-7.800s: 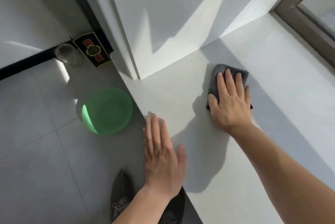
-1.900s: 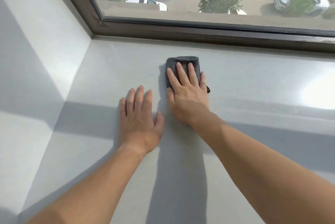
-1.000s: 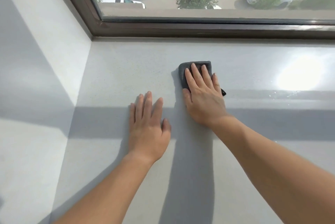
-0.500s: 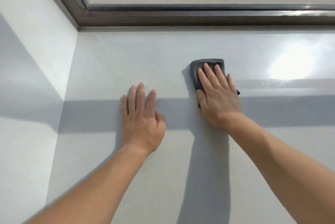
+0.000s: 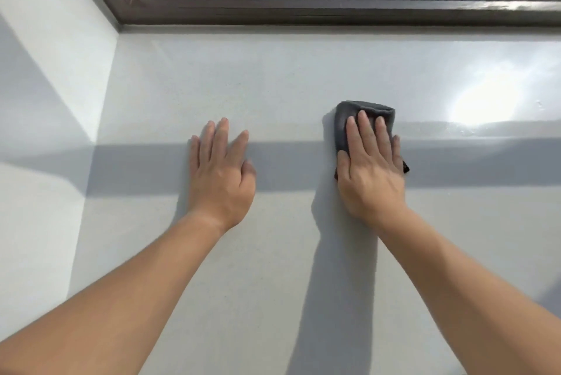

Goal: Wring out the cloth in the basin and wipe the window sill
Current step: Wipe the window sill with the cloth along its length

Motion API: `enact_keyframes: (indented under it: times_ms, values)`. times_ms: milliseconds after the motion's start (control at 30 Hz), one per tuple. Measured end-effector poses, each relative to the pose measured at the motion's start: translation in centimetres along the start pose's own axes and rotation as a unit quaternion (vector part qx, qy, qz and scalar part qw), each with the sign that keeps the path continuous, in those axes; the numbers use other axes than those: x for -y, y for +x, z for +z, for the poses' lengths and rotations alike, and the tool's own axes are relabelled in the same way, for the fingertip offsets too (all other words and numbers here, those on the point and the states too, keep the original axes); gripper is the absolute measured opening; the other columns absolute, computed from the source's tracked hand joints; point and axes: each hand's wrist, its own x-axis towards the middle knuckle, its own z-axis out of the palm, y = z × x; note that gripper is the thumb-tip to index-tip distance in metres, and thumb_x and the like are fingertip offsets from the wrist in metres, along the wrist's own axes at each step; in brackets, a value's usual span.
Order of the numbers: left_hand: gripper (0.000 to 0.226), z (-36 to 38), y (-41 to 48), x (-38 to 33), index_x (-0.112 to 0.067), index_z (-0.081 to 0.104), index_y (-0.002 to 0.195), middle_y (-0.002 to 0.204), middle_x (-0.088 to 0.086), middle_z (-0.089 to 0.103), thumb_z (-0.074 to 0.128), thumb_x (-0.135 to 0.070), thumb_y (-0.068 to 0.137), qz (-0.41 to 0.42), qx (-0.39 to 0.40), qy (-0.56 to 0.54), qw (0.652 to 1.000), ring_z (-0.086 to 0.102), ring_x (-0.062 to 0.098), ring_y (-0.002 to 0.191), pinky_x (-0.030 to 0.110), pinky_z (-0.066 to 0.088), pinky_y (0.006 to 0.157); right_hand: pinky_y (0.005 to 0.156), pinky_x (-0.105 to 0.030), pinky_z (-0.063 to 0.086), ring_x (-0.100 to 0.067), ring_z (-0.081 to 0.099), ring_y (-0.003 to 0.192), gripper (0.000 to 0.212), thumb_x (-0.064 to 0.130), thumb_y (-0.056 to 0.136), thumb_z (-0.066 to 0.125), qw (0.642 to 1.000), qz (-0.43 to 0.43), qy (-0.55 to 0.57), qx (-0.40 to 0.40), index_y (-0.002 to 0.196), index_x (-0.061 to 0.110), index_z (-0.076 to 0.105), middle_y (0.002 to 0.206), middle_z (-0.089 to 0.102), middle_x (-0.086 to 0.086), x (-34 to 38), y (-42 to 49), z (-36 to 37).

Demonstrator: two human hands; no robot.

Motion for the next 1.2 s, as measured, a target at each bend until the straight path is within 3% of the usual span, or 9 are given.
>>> enact_keyframes:
  times_ms: [100, 233, 333, 467, 567, 700, 833, 1067, 1200]
  values:
    - [0.058, -0.2, 0.3, -0.2, -0.020, 0.039, 0.146, 0.164, 0.008, 0.014, 0.027, -0.029, 0.090, -0.011, 0.003, -0.027, 1.000, -0.002, 0.022, 0.152, 0.039, -0.014, 0.120, 0.124, -0.048, -0.003, -0.021, -0.007, 0.154, 0.062, 0.039, 0.102, 0.025, 0.996, 0.088, 0.006, -0.004, 0.160, 0.023, 0.009, 0.169, 0.001, 0.004, 1.1, -0.1, -0.3]
    - [0.053, -1.2, -0.5, -0.5, -0.012, 0.053, 0.134, 0.155, 0.013, 0.034, 0.033, -0.016, 0.085, -0.034, -0.039, -0.092, 0.994, 0.014, 0.026, 0.150, 0.038, -0.008, 0.122, 0.122, -0.054, 0.012, -0.029, 0.011, 0.154, 0.063, 0.038, 0.098, 0.035, 0.992, -0.127, 0.007, -0.005, 0.158, 0.018, 0.026, 0.166, 0.021, -0.002, 7.6, -5.5, 1.5]
    - [0.046, -1.7, -3.8, -1.5, -0.013, 0.056, 0.128, 0.149, 0.013, 0.043, 0.036, -0.016, 0.087, -0.055, -0.065, -0.059, 0.995, 0.024, 0.027, 0.146, 0.044, 0.003, 0.122, 0.122, -0.052, 0.013, -0.029, 0.015, 0.153, 0.060, 0.037, 0.100, 0.035, 0.982, -0.190, -0.004, 0.014, 0.156, 0.019, 0.030, 0.165, 0.025, -0.001, 5.4, -6.5, 1.2]
    - [0.050, -1.0, -8.2, -2.3, -0.019, 0.047, 0.138, 0.159, 0.010, 0.029, 0.036, -0.028, 0.090, -0.068, -0.023, -0.010, 0.997, 0.013, 0.027, 0.150, 0.045, 0.000, 0.122, 0.124, -0.050, 0.004, -0.024, 0.001, 0.155, 0.062, 0.039, 0.101, 0.028, 0.999, -0.032, -0.008, 0.018, 0.160, 0.021, 0.017, 0.168, 0.010, 0.002, -1.6, -3.4, -1.1]
    - [0.058, -0.1, -8.8, -2.4, -0.021, 0.039, 0.147, 0.164, 0.007, 0.017, 0.030, -0.033, 0.090, -0.061, -0.014, 0.029, 0.998, 0.003, 0.025, 0.152, 0.046, -0.003, 0.123, 0.124, -0.052, 0.000, -0.025, -0.007, 0.155, 0.065, 0.039, 0.101, 0.027, 0.999, 0.046, 0.003, 0.011, 0.160, 0.021, 0.008, 0.169, 0.000, 0.001, -0.6, -3.4, -1.5]
    - [0.058, 0.3, -8.8, -2.1, -0.021, 0.042, 0.146, 0.163, 0.007, 0.022, 0.029, -0.033, 0.091, -0.067, -0.031, 0.027, 0.997, 0.009, 0.025, 0.152, 0.046, 0.001, 0.123, 0.122, -0.056, 0.010, -0.030, 0.006, 0.155, 0.063, 0.038, 0.100, 0.032, 0.985, -0.173, 0.005, 0.015, 0.159, 0.019, 0.022, 0.167, 0.017, -0.003, 5.5, -8.7, 0.9]
    - [0.058, 0.5, -9.2, -1.5, -0.021, 0.037, 0.149, 0.164, 0.007, 0.017, 0.026, -0.032, 0.093, -0.060, -0.010, 0.061, 0.996, 0.006, 0.025, 0.152, 0.046, 0.000, 0.123, 0.123, -0.053, 0.012, -0.028, 0.011, 0.154, 0.061, 0.036, 0.100, 0.036, 0.972, -0.235, 0.001, 0.027, 0.157, 0.019, 0.027, 0.166, 0.022, -0.002, 3.8, -9.2, 1.6]
    - [0.060, 0.4, -9.3, -1.0, -0.026, 0.024, 0.153, 0.166, 0.003, 0.003, 0.020, -0.031, 0.094, -0.069, 0.028, 0.087, 0.993, -0.006, 0.022, 0.153, 0.046, -0.004, 0.122, 0.124, -0.051, 0.003, -0.024, -0.004, 0.155, 0.067, 0.041, 0.097, 0.020, 1.000, -0.007, -0.004, 0.014, 0.160, 0.022, 0.012, 0.169, 0.004, 0.002, 0.0, -6.5, 0.6]
    - [0.061, 0.4, -9.5, -0.6, -0.024, 0.036, 0.150, 0.165, 0.005, 0.014, 0.020, -0.031, 0.091, -0.058, 0.001, 0.040, 0.997, 0.004, 0.025, 0.153, 0.046, -0.002, 0.123, 0.122, -0.055, 0.011, -0.028, 0.004, 0.155, 0.063, 0.039, 0.099, 0.032, 0.983, -0.184, 0.001, 0.026, 0.159, 0.021, 0.022, 0.167, 0.016, -0.001, 5.8, -13.8, 2.5]
